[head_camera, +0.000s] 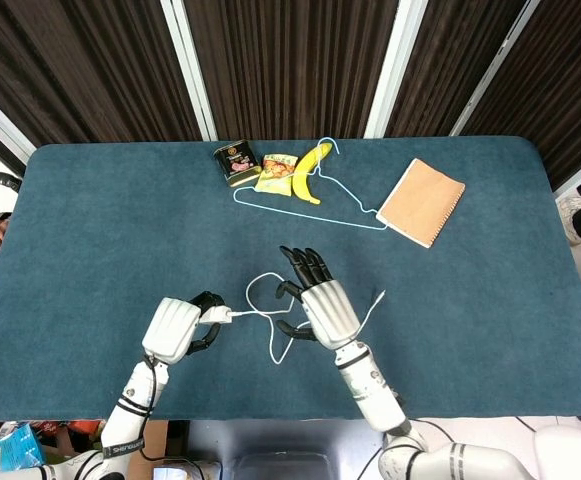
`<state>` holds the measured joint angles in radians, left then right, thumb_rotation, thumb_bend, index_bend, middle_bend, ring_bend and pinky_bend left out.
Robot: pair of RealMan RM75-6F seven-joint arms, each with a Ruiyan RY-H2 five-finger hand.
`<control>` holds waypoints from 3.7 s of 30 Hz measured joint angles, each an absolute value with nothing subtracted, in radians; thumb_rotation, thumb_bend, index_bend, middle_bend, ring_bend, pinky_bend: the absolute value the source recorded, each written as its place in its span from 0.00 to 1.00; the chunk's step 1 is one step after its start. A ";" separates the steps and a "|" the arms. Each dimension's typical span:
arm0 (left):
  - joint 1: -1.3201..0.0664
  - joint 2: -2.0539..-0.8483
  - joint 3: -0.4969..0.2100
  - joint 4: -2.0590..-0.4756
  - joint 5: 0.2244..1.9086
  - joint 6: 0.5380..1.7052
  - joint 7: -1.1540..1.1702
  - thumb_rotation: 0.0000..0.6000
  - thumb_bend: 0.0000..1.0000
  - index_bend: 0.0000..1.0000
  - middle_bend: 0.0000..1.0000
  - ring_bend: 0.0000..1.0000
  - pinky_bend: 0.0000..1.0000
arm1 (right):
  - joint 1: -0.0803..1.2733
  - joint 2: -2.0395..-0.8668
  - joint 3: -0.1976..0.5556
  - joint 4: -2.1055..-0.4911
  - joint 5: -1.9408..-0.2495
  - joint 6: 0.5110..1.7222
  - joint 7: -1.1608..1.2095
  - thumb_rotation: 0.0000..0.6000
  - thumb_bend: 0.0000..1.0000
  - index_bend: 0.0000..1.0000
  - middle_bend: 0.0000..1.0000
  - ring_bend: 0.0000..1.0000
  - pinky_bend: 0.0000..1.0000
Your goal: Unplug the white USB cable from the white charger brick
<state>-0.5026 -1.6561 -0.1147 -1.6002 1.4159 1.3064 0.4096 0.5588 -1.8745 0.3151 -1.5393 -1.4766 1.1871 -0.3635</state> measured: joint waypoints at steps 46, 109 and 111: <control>-0.503 -1.690 -0.119 -1.671 1.434 1.315 0.528 1.00 0.57 0.75 0.76 1.00 1.00 | 0.690 -2.087 0.307 -1.356 -1.374 1.211 -0.308 1.00 0.42 0.69 0.18 0.00 0.00; -0.545 -1.719 -0.101 -1.269 1.408 1.157 0.290 1.00 0.48 0.52 0.51 0.83 1.00 | 0.641 -1.860 0.248 -1.204 -1.128 1.044 -0.396 1.00 0.66 0.53 0.24 0.02 0.00; -0.546 -1.717 -0.099 -1.267 1.405 1.148 0.279 1.00 0.46 0.43 0.43 0.73 1.00 | 0.641 -1.844 0.247 -1.211 -1.128 1.038 -0.384 1.00 0.65 0.37 0.20 0.00 0.00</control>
